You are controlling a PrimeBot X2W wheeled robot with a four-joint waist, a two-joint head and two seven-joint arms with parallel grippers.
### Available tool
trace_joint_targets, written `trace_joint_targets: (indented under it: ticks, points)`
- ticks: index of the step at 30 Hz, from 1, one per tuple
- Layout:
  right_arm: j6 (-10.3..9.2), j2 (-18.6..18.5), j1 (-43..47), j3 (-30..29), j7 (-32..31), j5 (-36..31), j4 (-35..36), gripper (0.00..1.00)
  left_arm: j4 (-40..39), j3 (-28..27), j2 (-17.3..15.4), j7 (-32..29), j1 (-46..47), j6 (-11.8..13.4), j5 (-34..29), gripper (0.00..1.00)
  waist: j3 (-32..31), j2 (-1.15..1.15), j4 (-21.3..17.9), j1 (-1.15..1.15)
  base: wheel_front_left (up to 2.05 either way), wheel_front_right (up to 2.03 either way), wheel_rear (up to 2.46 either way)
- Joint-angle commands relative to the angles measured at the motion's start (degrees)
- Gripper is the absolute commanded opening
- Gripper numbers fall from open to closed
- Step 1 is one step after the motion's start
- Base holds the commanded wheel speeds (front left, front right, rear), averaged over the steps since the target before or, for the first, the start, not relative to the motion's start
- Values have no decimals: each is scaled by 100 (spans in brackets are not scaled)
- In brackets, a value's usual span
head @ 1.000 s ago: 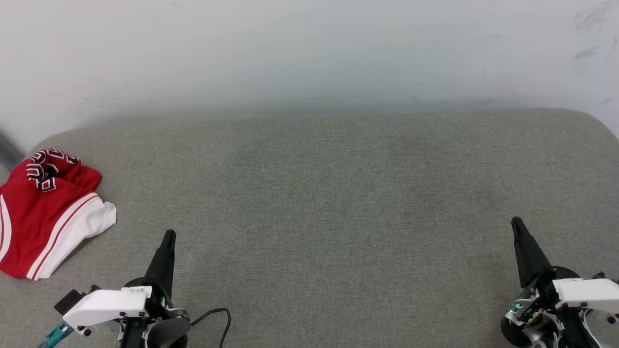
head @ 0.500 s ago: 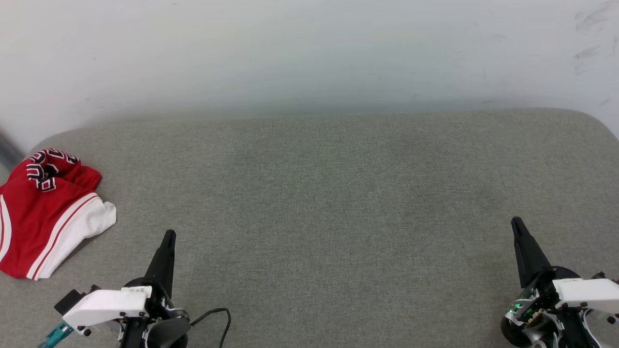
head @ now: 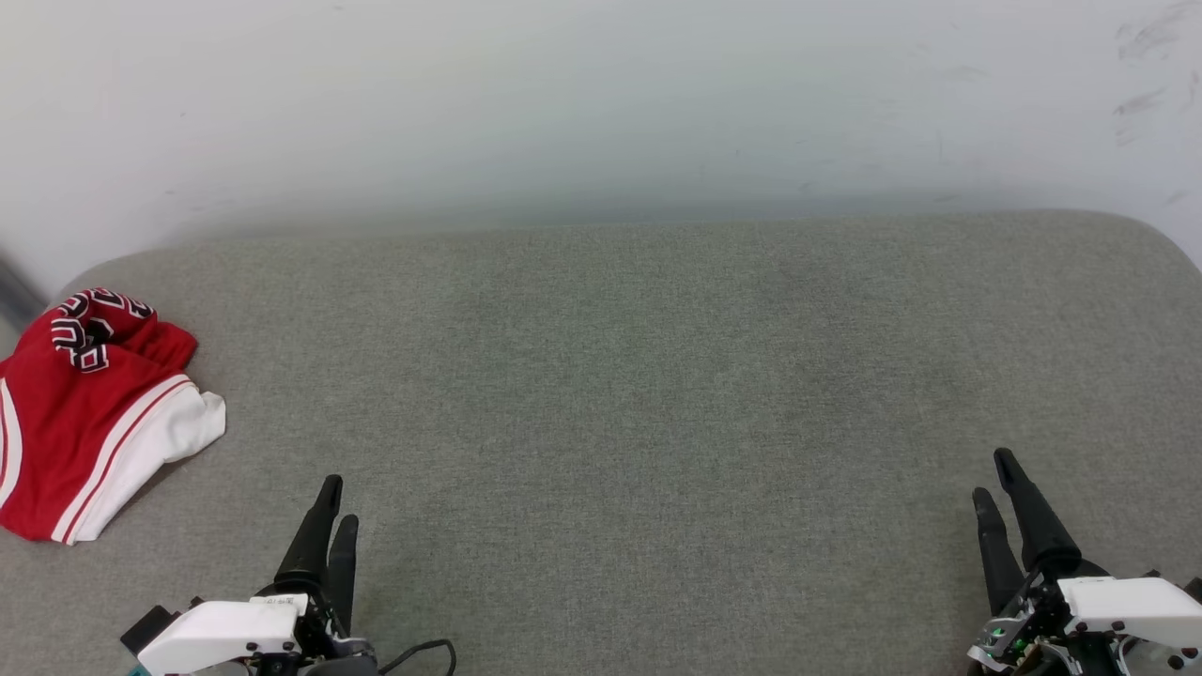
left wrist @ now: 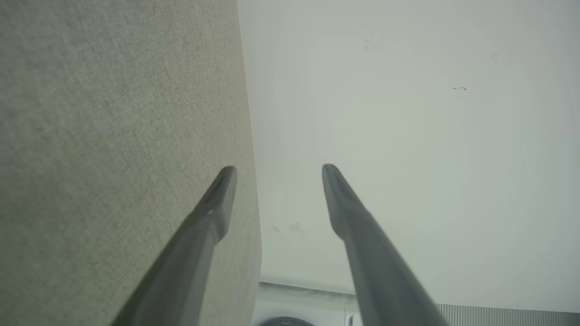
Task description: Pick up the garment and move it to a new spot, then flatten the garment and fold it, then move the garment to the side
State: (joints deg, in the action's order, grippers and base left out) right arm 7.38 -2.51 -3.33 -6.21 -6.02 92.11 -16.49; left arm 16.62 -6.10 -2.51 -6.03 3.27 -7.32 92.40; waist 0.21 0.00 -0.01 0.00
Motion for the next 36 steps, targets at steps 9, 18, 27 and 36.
trace_joint_targets:
  ticks: [9,18,27,36]
  points:
    - [4,-10,-43,146,280,-421,211,100,-251,-15,-18,286,29,-6,-284,100,8,0,-1,0,0,0,0]
    - [5,-15,-26,5,515,-1246,303,100,-321,-276,-22,518,-42,-8,-884,100,9,0,-4,0,0,0,0]
    - [6,-19,-81,-165,723,-2420,582,100,-461,-670,-26,730,-17,-8,-1719,100,17,0,-11,0,0,0,0]
    - [8,-23,-92,-32,917,-4039,1158,100,-965,-683,-29,920,-60,265,-2889,100,49,0,-17,0,0,0,0]
